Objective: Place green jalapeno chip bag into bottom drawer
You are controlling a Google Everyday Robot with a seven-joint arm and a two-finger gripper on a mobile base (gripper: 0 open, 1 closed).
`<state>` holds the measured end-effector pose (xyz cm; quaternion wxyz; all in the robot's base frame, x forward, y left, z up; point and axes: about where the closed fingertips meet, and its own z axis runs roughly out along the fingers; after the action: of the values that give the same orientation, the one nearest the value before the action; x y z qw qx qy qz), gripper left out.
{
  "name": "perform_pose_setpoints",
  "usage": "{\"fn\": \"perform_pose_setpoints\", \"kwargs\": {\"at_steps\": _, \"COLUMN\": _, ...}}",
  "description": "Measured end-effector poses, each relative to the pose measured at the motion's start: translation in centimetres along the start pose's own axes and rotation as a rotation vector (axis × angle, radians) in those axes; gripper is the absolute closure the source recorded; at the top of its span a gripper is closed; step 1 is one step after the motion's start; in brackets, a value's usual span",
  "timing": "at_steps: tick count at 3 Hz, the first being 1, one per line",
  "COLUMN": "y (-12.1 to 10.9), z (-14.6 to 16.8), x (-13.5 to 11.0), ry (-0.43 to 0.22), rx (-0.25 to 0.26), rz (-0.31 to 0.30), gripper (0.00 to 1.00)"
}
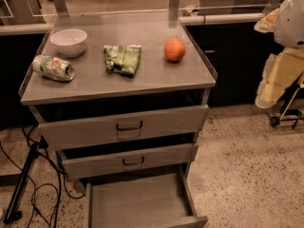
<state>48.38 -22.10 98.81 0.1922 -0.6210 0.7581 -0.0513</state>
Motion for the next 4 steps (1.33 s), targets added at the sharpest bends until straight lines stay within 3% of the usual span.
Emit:
{"fn": "perform_pose_setpoints", "kwargs": {"at_steps": 1, "y": -1.2, "z": 3.5, "x": -3.8, "ry": -0.008, "rx": 0.03, "rz": 0.06, "gripper": 0.0}}
{"fn": "perform_pose_setpoints", "kwargs": {"at_steps": 3, "y": -1.9, "z": 4.6, "x": -4.8, "ry": -0.046, "rx": 0.035, "rz": 0.089, "gripper": 0.0}}
{"fn": "perform_pose_setpoints", "kwargs": {"at_steps": 4, "y": -3.9, "z": 6.3, "x": -6.0, "ry": -0.073, "rx": 0.042, "rz": 0.132, "gripper": 0.0}}
